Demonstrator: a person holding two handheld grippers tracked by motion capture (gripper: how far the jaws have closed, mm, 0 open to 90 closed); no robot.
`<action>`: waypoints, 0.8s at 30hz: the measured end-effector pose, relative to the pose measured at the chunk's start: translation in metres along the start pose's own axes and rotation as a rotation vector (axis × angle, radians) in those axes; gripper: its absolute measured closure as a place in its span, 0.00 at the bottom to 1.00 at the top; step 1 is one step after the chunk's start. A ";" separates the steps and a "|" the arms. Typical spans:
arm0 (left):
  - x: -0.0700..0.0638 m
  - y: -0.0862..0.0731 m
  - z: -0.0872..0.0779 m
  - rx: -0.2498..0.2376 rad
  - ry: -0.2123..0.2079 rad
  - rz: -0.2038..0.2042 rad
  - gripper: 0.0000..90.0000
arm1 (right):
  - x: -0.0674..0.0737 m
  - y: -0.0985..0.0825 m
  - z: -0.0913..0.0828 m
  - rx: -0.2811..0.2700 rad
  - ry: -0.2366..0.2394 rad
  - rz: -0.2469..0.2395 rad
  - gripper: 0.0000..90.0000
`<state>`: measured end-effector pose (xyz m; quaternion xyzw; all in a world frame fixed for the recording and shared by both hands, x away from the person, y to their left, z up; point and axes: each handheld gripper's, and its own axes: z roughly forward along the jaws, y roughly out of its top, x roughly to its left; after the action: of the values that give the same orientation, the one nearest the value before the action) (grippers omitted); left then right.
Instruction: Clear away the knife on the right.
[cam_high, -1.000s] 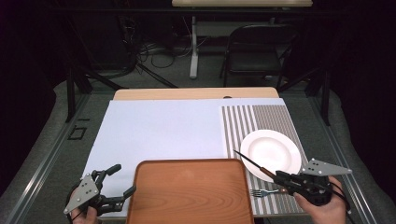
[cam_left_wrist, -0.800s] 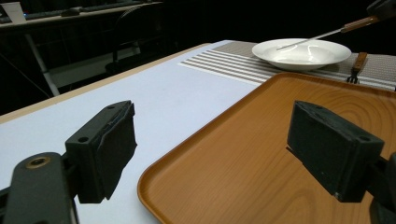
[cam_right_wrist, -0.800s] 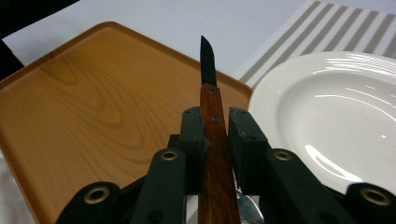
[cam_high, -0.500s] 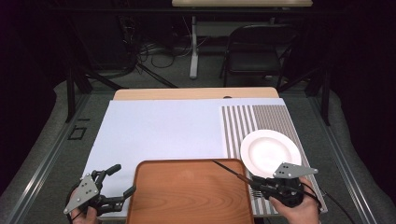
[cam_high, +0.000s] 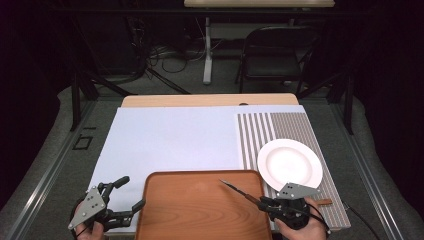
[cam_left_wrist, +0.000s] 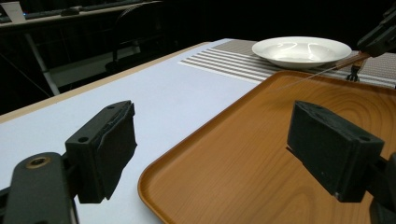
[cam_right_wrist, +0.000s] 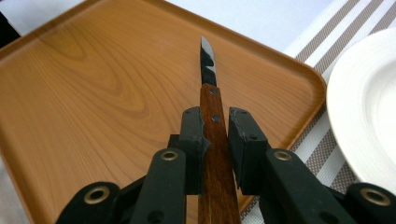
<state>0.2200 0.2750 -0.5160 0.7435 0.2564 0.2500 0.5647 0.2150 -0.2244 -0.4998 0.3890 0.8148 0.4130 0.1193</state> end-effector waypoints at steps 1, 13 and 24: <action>0.000 0.000 0.000 -0.001 0.000 -0.003 0.17 | 0.001 -0.002 0.001 -0.002 -0.004 0.005 0.85; -0.001 0.000 0.000 0.008 -0.002 0.005 0.17 | 0.012 -0.023 0.016 0.083 -0.033 0.040 0.85; -0.001 0.000 0.001 0.010 -0.006 0.008 0.17 | 0.014 -0.025 0.024 0.133 -0.002 0.078 0.85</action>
<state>0.2193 0.2738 -0.5166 0.7480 0.2528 0.2489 0.5609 0.2045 -0.2089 -0.5323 0.4280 0.8245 0.3618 0.0778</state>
